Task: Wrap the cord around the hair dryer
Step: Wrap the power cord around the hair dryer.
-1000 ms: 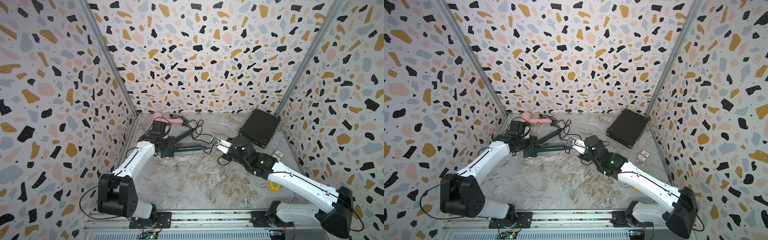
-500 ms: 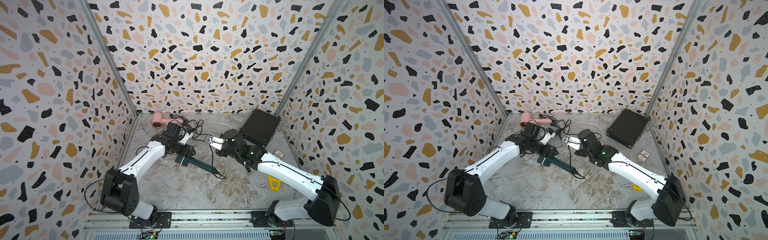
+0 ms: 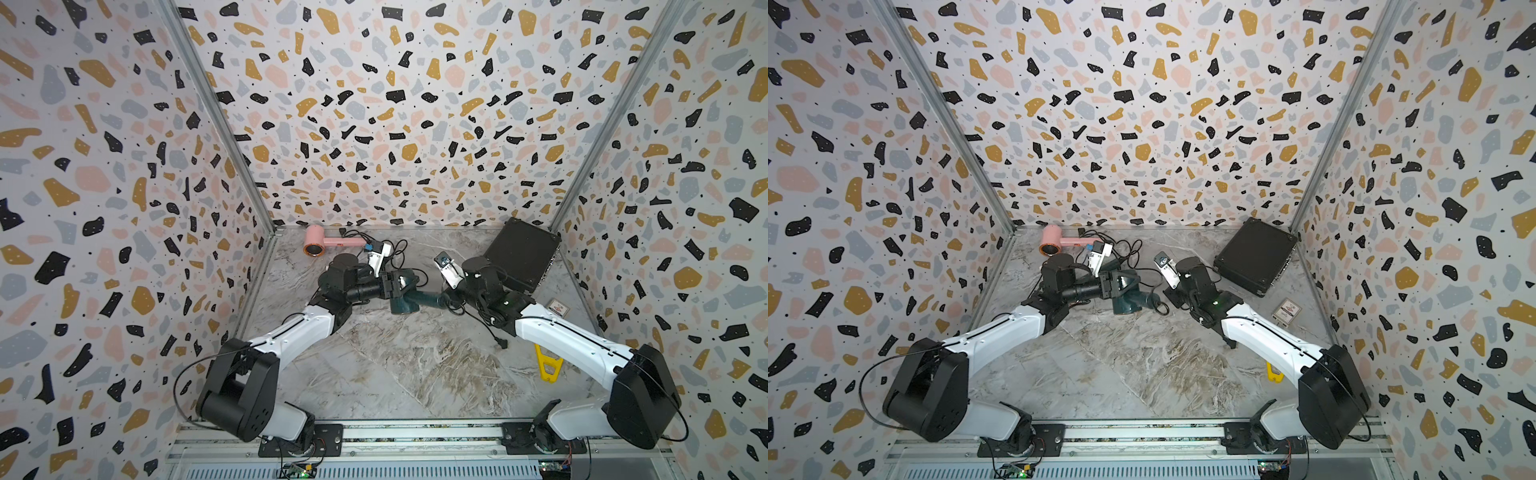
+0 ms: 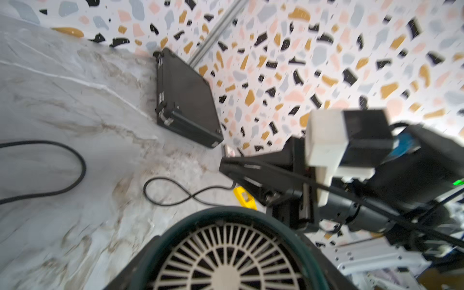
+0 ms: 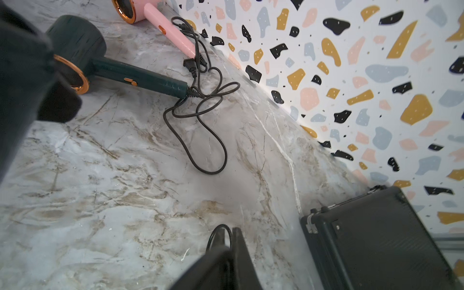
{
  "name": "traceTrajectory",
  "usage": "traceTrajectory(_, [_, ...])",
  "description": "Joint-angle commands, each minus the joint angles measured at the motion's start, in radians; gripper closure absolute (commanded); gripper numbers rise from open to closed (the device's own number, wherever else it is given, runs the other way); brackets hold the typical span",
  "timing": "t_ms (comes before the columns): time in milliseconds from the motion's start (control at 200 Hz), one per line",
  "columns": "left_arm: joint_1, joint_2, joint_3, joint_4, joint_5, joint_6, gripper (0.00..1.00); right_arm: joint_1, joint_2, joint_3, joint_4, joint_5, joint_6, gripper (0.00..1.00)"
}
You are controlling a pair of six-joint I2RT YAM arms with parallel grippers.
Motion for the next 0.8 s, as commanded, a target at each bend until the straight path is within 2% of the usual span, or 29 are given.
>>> traceTrajectory(0, [0.009, 0.069, -0.026, 0.531, -0.051, -0.339, 1.0, -0.011, -0.028, -0.037, 0.053, -0.016, 0.13, 1.0])
traceTrajectory(115, [0.033, 0.143, -0.044, 0.659, -0.156, -0.452, 1.0, -0.011, -0.028, -0.1, 0.08, -0.03, 0.184, 1.0])
traceTrajectory(245, [0.074, 0.139, -0.063, 0.534, -0.261, -0.418, 1.0, -0.007, -0.038, -0.173, 0.087, -0.032, 0.214, 1.0])
traceTrajectory(375, [0.103, 0.078, -0.049, 0.255, -0.362, -0.286, 1.0, 0.02, -0.054, -0.208, 0.039, 0.027, 0.182, 1.0])
traceTrajectory(536, [0.125, 0.052, 0.039, -0.03, -0.448, -0.146, 1.0, 0.048, -0.045, -0.221, -0.01, 0.11, 0.158, 1.0])
traceTrajectory(586, [0.126, 0.035, 0.075, -0.168, -0.485, -0.068, 1.0, 0.047, -0.043, -0.216, -0.056, 0.157, 0.151, 1.0])
traceTrajectory(671, [0.128, -0.019, 0.138, -0.439, -0.578, 0.136, 1.0, 0.029, -0.057, -0.173, -0.141, 0.256, 0.136, 1.0])
traceTrajectory(741, [0.14, -0.08, 0.181, -0.652, -0.69, 0.282, 1.0, -0.031, -0.072, -0.132, -0.212, 0.287, 0.146, 1.0])
traceTrajectory(796, [0.169, -0.13, 0.2, -0.764, -0.735, 0.364, 1.0, -0.1, -0.078, -0.1, -0.262, 0.269, 0.17, 1.0])
